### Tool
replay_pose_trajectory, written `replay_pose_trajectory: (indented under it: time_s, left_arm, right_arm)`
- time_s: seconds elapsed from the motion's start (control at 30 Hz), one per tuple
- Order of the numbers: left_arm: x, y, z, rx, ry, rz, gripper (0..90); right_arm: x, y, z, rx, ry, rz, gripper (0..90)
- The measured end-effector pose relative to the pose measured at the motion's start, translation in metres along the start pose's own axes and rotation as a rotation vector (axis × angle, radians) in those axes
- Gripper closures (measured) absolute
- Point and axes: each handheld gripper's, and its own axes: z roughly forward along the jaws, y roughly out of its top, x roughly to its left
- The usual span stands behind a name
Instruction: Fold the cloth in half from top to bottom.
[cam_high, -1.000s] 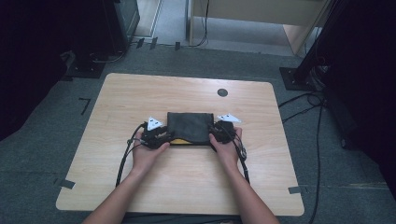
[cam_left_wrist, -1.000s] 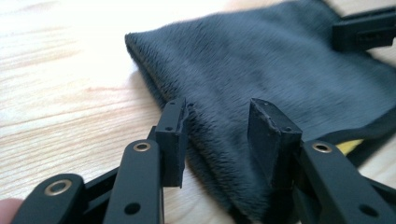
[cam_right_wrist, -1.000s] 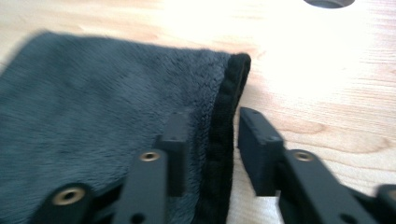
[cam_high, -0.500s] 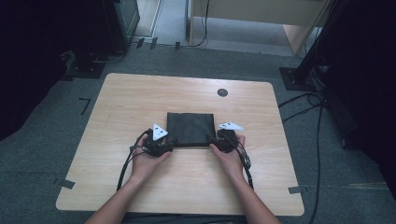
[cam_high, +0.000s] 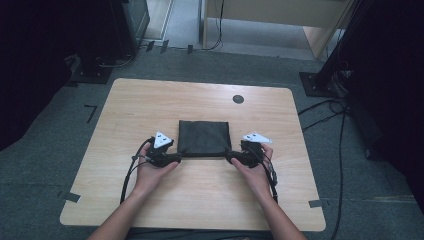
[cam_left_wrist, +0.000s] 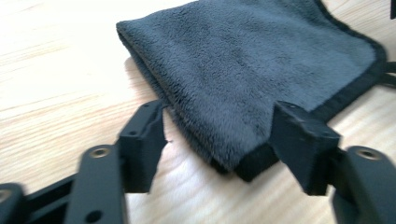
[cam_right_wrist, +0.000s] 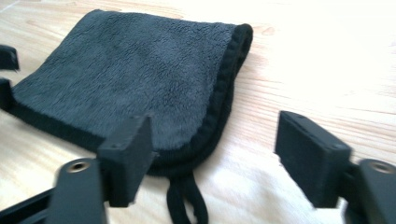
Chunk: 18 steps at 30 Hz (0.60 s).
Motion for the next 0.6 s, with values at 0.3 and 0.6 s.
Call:
replay_pose_trajectory:
  time_s: [0.3,0.6]
  left_arm:
    - [0.021,-0.018,-0.048,0.001,-0.003,-0.037,14.4]
    - [0.050,-0.052,-0.099,0.017,0.036,-0.059,8.8]
  right_arm:
    - [-0.016,-0.020,-0.036,0.013,-0.021,-0.018,13.6]
    - [-0.039,-0.042,-0.071,0.023,-0.043,-0.033,2.9]
